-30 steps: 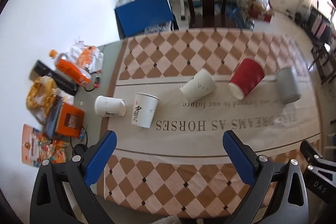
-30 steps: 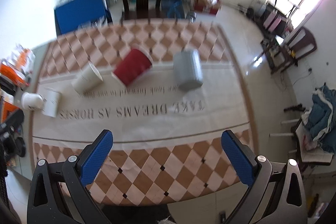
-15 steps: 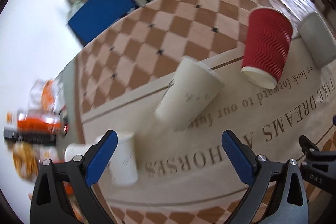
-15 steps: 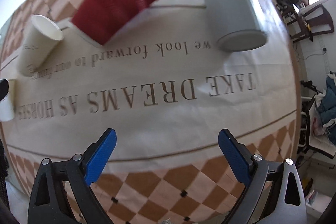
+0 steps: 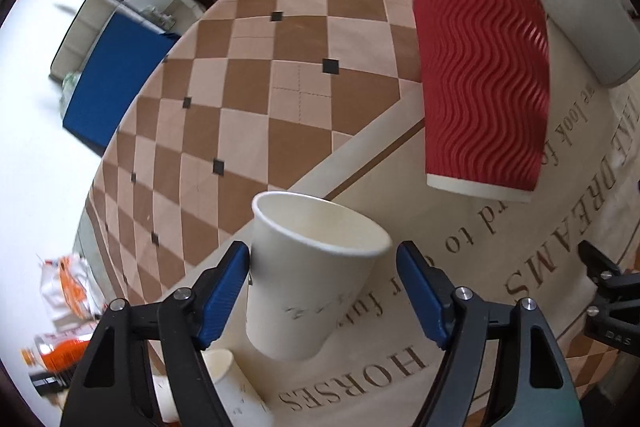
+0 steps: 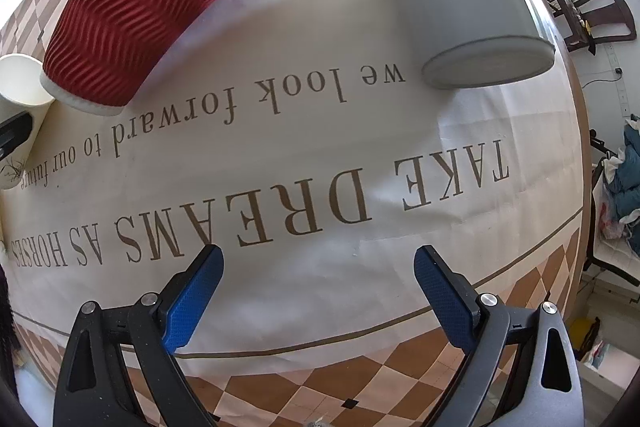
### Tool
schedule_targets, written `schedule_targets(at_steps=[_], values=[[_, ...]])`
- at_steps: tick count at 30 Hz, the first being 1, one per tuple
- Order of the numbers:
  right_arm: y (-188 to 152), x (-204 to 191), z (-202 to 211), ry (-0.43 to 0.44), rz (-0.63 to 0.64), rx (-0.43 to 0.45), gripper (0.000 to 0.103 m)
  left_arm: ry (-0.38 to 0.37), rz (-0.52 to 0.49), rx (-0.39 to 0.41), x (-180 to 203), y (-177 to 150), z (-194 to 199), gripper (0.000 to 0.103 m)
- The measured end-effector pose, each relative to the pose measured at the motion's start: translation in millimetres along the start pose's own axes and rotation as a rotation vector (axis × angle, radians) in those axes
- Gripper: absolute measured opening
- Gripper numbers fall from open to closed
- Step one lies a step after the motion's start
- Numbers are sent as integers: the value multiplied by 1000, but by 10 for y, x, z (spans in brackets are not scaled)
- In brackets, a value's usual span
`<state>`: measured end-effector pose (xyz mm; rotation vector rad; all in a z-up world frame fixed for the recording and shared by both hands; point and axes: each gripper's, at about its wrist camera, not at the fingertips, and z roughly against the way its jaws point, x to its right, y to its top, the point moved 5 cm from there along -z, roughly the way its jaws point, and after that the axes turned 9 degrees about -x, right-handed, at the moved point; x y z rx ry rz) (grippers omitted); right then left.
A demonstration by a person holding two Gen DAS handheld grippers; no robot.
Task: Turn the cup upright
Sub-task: 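Lift the white cup with the left tool and rotate it upright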
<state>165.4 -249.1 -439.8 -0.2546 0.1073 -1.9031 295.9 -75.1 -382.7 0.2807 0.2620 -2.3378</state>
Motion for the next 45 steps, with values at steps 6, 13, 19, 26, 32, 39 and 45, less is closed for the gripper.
schedule_targets(at_steps=[6,13,19,26,32,39,45], values=[[-6,116,-31,12,-10,-9,97,-30,41,-3,-95,14,-25,70],[-131,202,121,28,-10,1,97,-108,177,-13,-247,-116,-23,70],[-243,351,179,35,-24,5,97,-251,327,-37,-302,-385,118,69],[-466,612,239,38,-45,4,97,-423,536,-116,-234,-909,161,70],[-720,842,243,47,-45,-2,97,-411,584,-102,-42,-1176,176,70],[-885,912,220,47,-25,8,97,-434,613,-108,70,-1220,361,68],[-1071,961,280,69,-20,13,97,-544,626,-140,242,-1453,587,68]])
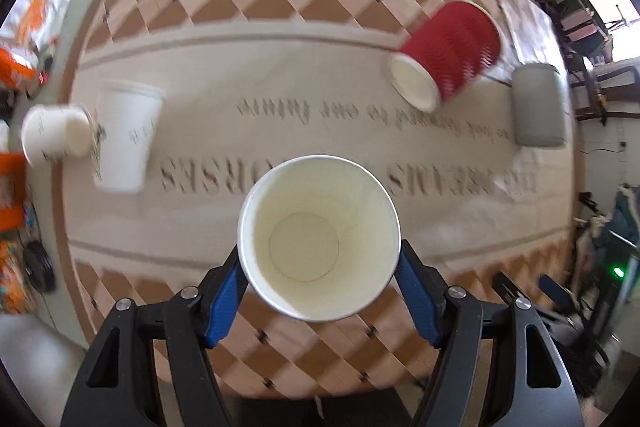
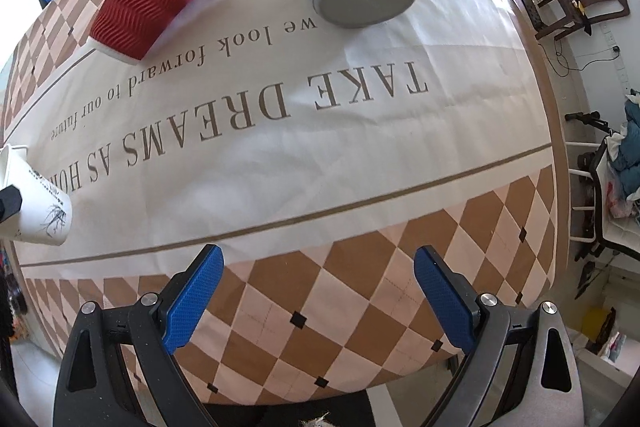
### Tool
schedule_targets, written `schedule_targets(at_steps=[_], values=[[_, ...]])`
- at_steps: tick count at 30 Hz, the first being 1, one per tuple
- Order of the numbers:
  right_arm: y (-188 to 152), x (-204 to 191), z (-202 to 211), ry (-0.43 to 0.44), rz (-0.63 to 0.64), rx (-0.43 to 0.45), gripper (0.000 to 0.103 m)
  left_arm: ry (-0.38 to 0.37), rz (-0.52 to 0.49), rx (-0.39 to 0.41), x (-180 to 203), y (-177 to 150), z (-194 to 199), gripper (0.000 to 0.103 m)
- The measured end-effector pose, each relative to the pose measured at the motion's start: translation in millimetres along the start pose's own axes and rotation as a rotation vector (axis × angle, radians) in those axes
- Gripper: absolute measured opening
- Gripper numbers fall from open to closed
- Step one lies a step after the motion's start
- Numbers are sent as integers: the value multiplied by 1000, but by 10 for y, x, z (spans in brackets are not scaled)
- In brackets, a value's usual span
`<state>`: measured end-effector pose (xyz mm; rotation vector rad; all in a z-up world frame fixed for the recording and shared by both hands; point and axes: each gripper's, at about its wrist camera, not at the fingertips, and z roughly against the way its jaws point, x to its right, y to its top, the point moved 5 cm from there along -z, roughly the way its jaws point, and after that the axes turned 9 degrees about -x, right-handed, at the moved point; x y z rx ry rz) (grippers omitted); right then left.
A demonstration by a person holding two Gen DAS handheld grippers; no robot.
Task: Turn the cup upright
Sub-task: 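Lift the white cup with the left tool and rotate it upright, then grasp the upright white cup with the right tool while the left tool releases it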
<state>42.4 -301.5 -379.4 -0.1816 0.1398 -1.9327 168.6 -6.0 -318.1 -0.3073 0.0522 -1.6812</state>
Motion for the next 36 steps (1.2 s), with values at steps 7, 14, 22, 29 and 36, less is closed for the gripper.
schedule_targets(at_steps=[7,14,22,29,36], values=[[-172,223,-42,-4,-15,-16,97,-116,-6,-174,338,-588,-369,68],[-202,577,-253,-40,-64,-51,97,-76,25,-190,555,-488,-747,67],[-283,797,-381,-52,-104,-66,97,-33,31,-159,552,-293,-894,66],[-343,778,-395,-54,-112,-70,97,-44,17,-136,563,-352,-779,67],[-388,654,-193,-23,-97,-45,97,-100,-11,43,394,-585,-128,93]])
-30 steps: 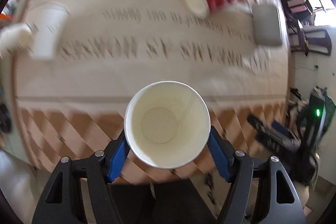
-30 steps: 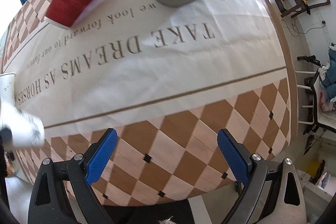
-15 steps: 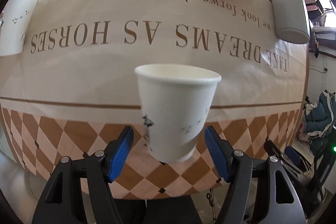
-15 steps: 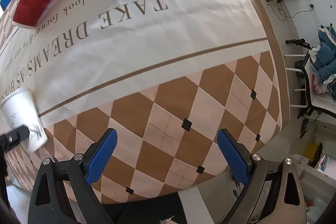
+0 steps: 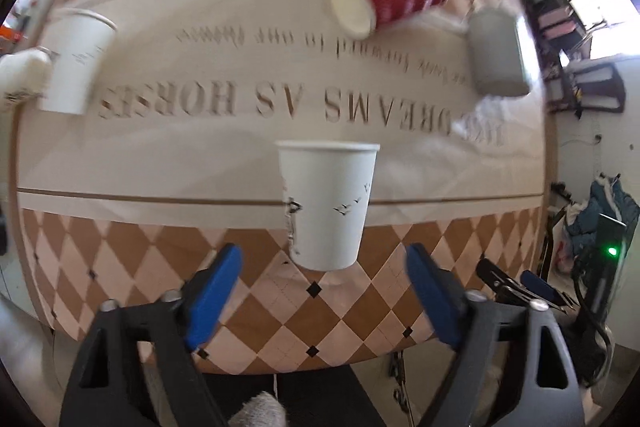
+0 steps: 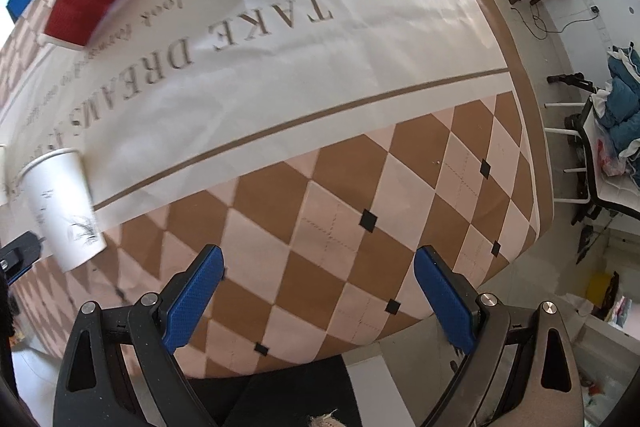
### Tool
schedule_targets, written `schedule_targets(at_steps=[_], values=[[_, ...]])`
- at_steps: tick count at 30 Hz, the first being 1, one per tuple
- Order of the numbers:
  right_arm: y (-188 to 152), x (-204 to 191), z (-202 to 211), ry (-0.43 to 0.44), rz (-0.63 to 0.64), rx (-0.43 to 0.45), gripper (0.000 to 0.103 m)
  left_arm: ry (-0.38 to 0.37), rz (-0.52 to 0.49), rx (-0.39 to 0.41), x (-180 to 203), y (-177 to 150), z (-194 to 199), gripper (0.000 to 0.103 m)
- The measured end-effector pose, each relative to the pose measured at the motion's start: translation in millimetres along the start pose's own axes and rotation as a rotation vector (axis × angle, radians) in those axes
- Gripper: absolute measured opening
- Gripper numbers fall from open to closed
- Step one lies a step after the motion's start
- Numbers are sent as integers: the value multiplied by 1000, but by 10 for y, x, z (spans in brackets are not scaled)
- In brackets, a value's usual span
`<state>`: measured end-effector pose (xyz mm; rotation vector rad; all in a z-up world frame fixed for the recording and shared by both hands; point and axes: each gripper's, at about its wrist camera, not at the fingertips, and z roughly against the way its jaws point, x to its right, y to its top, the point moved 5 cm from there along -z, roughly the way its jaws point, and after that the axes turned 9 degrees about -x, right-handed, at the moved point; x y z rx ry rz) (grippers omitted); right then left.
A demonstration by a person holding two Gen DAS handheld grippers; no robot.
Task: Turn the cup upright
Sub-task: 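Grasp the upright white cup with the right tool while the left tool releases it, then lower the white cup upright onto the tablecloth and open the right tool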
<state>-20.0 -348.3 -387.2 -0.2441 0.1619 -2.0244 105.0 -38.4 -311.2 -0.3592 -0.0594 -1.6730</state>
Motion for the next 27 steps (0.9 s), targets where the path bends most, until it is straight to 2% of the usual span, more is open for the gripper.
schedule_targets(at_steps=[2,4,6,8,11,16,23,26,27], values=[[-27,-91,119,32,17,15,97,25,11,89,-135,-80,186,101],[-45,-205,215,66,35,23,97,76,30,158,-341,-137,316,102],[-65,-409,315,105,68,30,97,187,50,210,-591,-186,336,103],[-70,-690,360,143,114,22,97,314,66,227,-824,-214,239,103],[-68,-1065,338,176,172,0,94,415,91,186,-1141,-212,-11,103],[-2,-1633,252,158,252,-10,83,430,151,117,-1516,-232,-349,103],[111,-2055,59,149,292,-51,78,419,188,104,-1788,-236,-468,103],[130,-2189,-41,142,307,-73,70,407,207,96,-1877,-244,-475,103],[115,-2207,-63,144,310,-78,64,404,209,92,-1881,-254,-478,103]])
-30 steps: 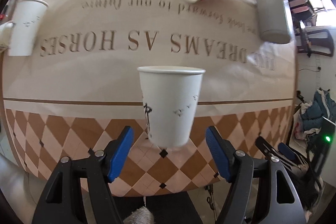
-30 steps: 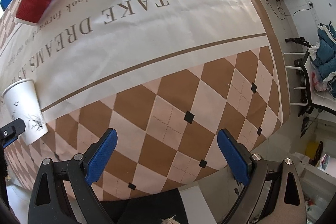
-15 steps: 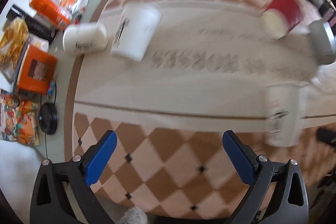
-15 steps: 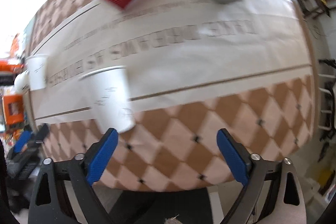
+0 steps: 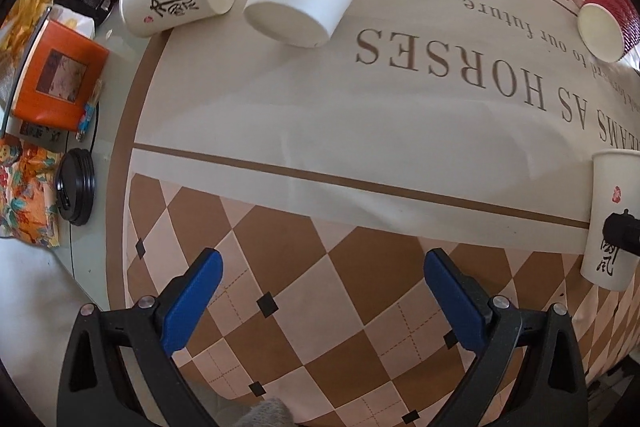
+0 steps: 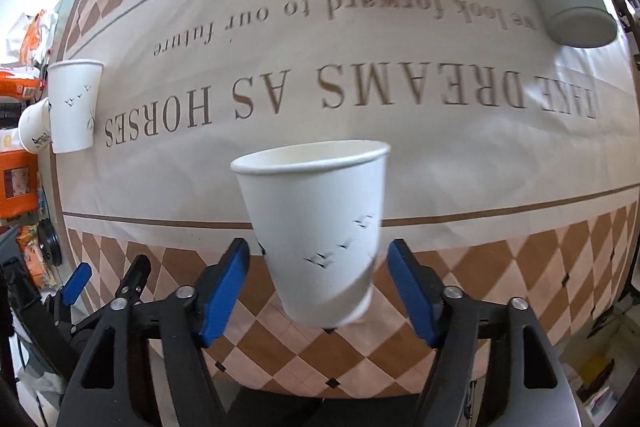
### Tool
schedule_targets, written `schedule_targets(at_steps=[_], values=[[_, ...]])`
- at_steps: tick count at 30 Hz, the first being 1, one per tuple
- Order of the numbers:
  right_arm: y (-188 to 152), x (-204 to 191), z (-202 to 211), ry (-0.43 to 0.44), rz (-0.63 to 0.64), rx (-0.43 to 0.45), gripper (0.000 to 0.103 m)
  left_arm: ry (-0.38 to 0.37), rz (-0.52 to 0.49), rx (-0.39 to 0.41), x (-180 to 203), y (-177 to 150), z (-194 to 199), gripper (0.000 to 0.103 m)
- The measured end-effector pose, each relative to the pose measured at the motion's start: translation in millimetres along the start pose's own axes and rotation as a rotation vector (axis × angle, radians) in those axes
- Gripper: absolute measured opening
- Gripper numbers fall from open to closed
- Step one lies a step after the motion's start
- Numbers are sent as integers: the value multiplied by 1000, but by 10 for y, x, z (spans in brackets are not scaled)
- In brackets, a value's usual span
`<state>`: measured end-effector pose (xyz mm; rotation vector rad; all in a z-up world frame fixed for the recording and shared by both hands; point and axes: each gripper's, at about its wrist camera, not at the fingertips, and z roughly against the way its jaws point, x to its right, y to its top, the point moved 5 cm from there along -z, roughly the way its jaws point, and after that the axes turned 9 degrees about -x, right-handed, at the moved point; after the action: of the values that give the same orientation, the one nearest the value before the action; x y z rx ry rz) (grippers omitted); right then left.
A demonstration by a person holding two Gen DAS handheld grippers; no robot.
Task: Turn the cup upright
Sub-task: 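Lower the white cup upright onto the tablecloth and open the right tool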
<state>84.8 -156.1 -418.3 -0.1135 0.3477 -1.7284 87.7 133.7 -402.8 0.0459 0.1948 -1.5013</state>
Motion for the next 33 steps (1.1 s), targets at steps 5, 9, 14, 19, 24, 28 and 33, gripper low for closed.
schedule_targets(at_steps=[5,9,14,19,24,28,33], values=[[7,-19,-20,11,2,36,62,-2,-4,-3,-37,11,-18,103],[-18,109,99,34,-20,115,62,-10,-3,-8,83,84,-4,103],[66,277,292,39,-40,277,62,-18,-8,-9,187,151,-50,103],[242,359,449,26,-44,429,62,-14,-13,-5,284,217,-94,103],[353,358,505,9,-50,561,61,-6,-14,8,315,306,-108,103],[404,298,467,-14,-39,640,61,7,-25,19,380,431,-87,103],[333,255,436,-39,-23,707,61,12,-26,26,385,501,-81,103]])
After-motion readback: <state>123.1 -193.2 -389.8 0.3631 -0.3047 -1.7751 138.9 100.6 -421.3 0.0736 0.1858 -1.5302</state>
